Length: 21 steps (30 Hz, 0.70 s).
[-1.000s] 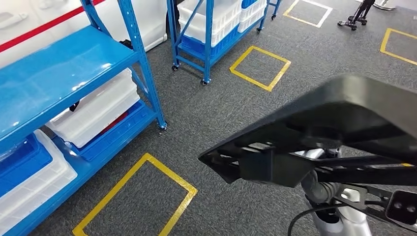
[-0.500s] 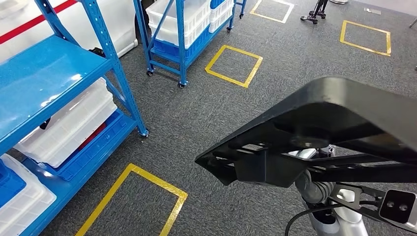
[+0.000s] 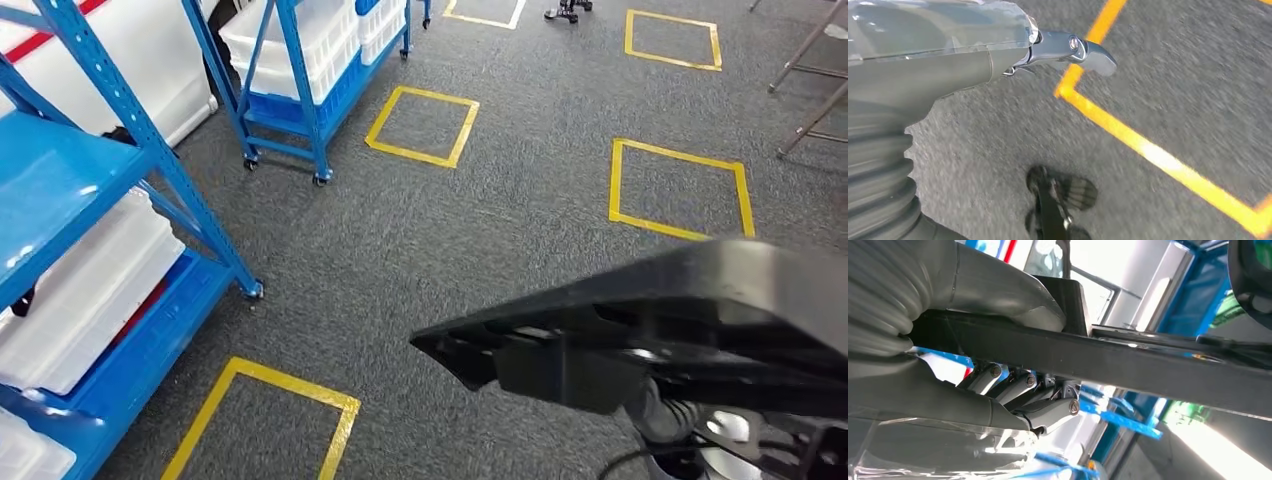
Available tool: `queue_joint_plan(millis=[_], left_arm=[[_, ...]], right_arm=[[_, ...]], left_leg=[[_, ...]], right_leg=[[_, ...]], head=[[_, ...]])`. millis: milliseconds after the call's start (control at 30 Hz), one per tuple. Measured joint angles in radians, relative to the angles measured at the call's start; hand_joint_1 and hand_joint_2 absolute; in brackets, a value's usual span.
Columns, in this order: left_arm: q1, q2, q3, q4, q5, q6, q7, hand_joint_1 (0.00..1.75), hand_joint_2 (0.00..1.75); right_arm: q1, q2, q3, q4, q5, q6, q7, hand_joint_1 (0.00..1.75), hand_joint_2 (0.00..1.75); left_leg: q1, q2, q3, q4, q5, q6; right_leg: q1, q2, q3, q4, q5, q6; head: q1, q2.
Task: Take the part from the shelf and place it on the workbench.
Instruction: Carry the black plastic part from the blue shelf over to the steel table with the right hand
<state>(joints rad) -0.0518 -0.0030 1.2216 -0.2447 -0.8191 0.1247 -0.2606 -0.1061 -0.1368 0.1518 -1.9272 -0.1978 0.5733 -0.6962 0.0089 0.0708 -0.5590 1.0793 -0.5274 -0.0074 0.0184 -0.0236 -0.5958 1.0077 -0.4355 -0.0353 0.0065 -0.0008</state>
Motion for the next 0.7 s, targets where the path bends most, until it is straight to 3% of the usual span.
queue_joint_plan(millis=[67,100,133,167,200,233,300,367,433,500,567,633,667,700], left_arm=[[0.002,0.001,0.001,0.0,0.001,-0.004,0.007,0.0,1.75],[0.004,0.001,0.002,0.0,0.002,-0.005,0.009,0.0,1.75],[0.006,0.001,0.003,0.0,0.003,-0.006,0.011,0.0,1.75],[0.006,0.001,0.004,0.0,0.005,-0.008,0.011,0.0,1.75],[0.006,0.001,0.005,0.0,0.007,-0.011,0.011,0.0,1.75],[0.004,0.001,0.006,0.0,0.009,-0.013,0.011,0.0,1.75],[0.0,0.0,0.008,0.0,0.011,-0.012,0.011,0.0,1.75],[-0.004,-0.001,0.011,0.0,0.011,-0.009,0.012,0.0,1.75],[-0.007,-0.003,0.013,0.0,0.012,-0.005,0.011,0.0,1.75],[-0.01,-0.006,0.015,0.0,0.013,0.001,0.006,0.0,1.75],[-0.009,-0.007,0.016,0.0,0.012,0.01,0.0,0.0,1.75],[-0.006,-0.008,0.017,0.0,0.009,0.016,-0.008,0.0,1.75],[-0.006,-0.008,0.017,0.0,0.006,0.014,-0.011,0.0,1.75],[-0.006,-0.008,0.017,0.0,0.004,0.011,-0.013,0.0,1.75]], right_arm=[[0.004,0.001,-0.001,-0.006,0.003,0.0,-0.002,1.75,1.75],[0.007,0.003,-0.001,-0.006,0.005,0.0,-0.002,1.75,1.75],[0.011,0.004,-0.001,-0.006,0.007,-0.001,-0.002,1.75,1.75],[0.015,0.005,-0.001,-0.007,0.008,-0.001,-0.003,1.75,1.75],[0.017,0.006,-0.001,-0.007,0.01,-0.001,-0.003,1.75,1.75],[0.019,0.006,-0.001,-0.01,0.01,0.0,-0.004,1.75,1.75],[0.02,0.008,-0.001,-0.017,0.011,0.003,-0.004,1.75,1.75],[0.022,0.008,0.0,-0.025,0.011,0.004,-0.004,1.75,1.75],[0.028,0.008,0.001,-0.03,0.011,0.005,-0.004,1.75,1.75],[0.032,0.008,0.002,-0.036,0.011,0.006,-0.005,1.75,1.75],[0.037,0.008,0.003,-0.04,0.015,0.005,-0.006,1.75,1.75],[0.053,0.008,0.006,-0.044,0.024,0.003,-0.006,1.75,1.75],[0.062,0.008,0.01,-0.047,0.029,0.002,-0.006,1.75,1.75],[0.069,0.007,0.014,-0.049,0.033,0.002,-0.006,1.75,1.75]], left_leg=[[0.001,-0.051,-0.056,0.112,-0.054,-0.004],[0.001,-0.06,-0.09,0.174,-0.077,-0.005],[0.002,-0.064,-0.116,0.216,-0.084,-0.007],[0.002,-0.065,-0.126,0.226,-0.072,-0.008],[0.003,-0.067,-0.121,0.201,-0.044,-0.009],[0.005,-0.079,-0.099,0.141,-0.002,-0.01],[0.01,-0.125,-0.051,0.021,0.05,-0.007],[0.009,-0.147,-0.031,-0.026,0.057,0.002],[0.006,-0.123,-0.029,-0.03,0.059,0.016],[0.007,-0.1,-0.022,-0.039,0.062,0.028],[0.006,-0.076,-0.016,-0.044,0.062,0.035],[0.003,-0.051,-0.015,-0.045,0.058,0.036],[0.002,-0.038,-0.014,-0.045,0.055,0.036],[0.001,-0.026,-0.012,-0.045,0.053,0.035]], right_leg=[[-0.004,0.023,0.006,-0.008,0.003,-0.004],[-0.004,0.037,0.006,-0.007,0.003,-0.005],[-0.004,0.052,0.006,-0.006,0.003,-0.006],[-0.004,0.066,0.006,-0.004,0.002,-0.005],[-0.005,0.081,0.007,-0.001,0.001,-0.004],[-0.007,0.095,0.007,0.005,-0.002,-0.001],[-0.008,0.12,0.0,0.023,-0.012,0.009],[-0.012,0.143,-0.011,0.034,-0.016,0.021],[-0.017,0.155,-0.017,0.035,-0.014,0.032],[-0.015,0.112,-0.032,0.069,-0.034,0.041],[-0.016,0.051,-0.084,0.171,-0.087,0.051],[-0.023,0.031,-0.148,0.285,-0.13,0.057],[-0.025,0.029,-0.161,0.304,-0.127,0.058],[-0.025,0.026,-0.152,0.283,-0.106,0.057]], head=[[-0.001,0.0],[-0.002,0.0],[-0.002,0.0],[-0.002,0.0],[-0.002,0.0],[-0.002,0.0],[-0.002,0.0],[-0.002,0.0],[-0.002,0.0],[0.001,0.0],[0.005,0.0],[0.006,0.0],[0.006,0.0],[0.006,0.0]])
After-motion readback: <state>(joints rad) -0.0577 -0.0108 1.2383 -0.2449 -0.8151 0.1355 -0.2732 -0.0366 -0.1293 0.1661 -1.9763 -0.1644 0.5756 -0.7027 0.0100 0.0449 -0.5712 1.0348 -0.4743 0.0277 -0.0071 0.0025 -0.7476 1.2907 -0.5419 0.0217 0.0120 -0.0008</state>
